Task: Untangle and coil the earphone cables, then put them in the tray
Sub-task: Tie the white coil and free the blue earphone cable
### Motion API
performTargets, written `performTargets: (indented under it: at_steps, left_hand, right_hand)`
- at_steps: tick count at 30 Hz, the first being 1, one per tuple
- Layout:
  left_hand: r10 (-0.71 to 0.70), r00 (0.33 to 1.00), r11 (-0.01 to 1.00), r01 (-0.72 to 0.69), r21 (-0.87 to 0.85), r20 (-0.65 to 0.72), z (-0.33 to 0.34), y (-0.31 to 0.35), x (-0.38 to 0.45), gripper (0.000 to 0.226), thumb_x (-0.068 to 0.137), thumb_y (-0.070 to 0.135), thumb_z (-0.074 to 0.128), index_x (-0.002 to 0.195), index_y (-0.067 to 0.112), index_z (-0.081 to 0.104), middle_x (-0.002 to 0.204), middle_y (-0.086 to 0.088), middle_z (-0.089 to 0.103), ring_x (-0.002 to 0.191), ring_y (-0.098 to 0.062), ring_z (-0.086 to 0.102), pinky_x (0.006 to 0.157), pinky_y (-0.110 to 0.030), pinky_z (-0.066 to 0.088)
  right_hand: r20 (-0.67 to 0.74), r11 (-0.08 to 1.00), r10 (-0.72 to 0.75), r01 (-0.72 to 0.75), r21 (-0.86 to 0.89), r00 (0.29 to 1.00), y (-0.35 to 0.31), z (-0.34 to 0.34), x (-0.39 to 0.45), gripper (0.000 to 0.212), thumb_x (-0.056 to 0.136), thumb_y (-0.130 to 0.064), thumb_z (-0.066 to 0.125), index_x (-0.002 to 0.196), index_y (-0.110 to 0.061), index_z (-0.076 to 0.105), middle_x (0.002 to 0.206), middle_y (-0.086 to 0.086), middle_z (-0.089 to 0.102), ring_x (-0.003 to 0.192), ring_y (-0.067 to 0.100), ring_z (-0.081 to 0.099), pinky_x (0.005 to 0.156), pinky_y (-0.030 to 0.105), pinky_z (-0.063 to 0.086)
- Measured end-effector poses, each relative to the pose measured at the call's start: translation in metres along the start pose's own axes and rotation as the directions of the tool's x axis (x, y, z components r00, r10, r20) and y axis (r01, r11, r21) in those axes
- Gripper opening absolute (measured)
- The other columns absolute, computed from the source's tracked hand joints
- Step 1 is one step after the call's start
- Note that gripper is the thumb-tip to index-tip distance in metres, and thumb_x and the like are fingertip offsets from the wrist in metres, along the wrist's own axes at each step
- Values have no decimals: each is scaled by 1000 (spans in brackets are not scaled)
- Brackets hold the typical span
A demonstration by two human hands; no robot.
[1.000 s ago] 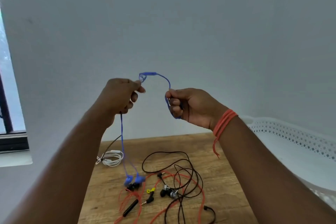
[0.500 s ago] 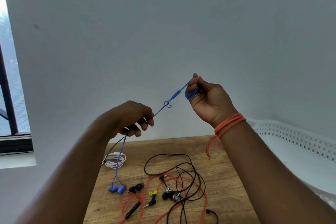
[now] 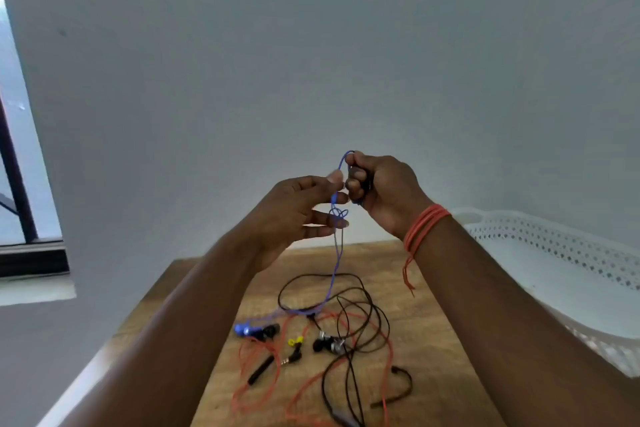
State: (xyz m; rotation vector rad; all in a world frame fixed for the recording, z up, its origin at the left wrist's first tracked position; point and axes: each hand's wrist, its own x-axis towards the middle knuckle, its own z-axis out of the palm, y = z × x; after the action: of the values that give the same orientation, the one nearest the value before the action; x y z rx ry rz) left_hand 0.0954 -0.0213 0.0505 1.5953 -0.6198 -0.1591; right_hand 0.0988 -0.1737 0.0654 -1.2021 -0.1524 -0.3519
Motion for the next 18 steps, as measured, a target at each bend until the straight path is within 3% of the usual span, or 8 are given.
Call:
performTargets:
  at_steps: [3,5,11,15,18]
  left_hand:
    - [30,996,999,-31,-16,-78,17,-25,-22,23,84,11,70,106,4,66,84,-12,73,61,-17,64,70,-32,57]
    - [15,994,999,-9,51,-105,20,-41,-38,22,83,4,72,104,2,67,79,-14,73,54,-14,62,62,-27,57]
    - [-14,984,996,29,84,-179,13,-52,-64,14,78,3,76,89,-3,69,78,-18,74,57,-18,68,69,-36,60]
    - [7,975,999,3,44,-224,15,-58,-62,12,83,3,71,94,-2,70,75,-15,74,64,-17,72,70,-31,61]
    - [45,936,999,-36,32,-349,14,-63,-61,9,86,1,68,95,4,69,80,-16,73,69,-17,72,67,-28,61]
  right_hand:
    - [-25,996,4,-6,-92,1000,12,-8,-18,26,99,-9,42,78,-8,57,50,-2,42,47,13,43,48,21,35]
    - [-34,986,14,-19,-168,999,25,-19,-35,26,100,-9,41,79,-8,57,54,0,44,47,13,46,48,22,36]
    - [-75,959,-12,-9,-283,997,47,-61,-66,26,102,-15,42,83,-6,57,57,1,41,51,14,43,52,25,35]
    - [-142,953,-52,7,-302,989,53,-72,-72,27,103,-17,42,83,-7,57,54,-1,40,48,13,42,51,25,34]
    - [-174,949,-42,-15,-314,984,53,-72,-72,27,103,-18,42,82,-8,57,54,-1,41,48,13,43,49,23,36]
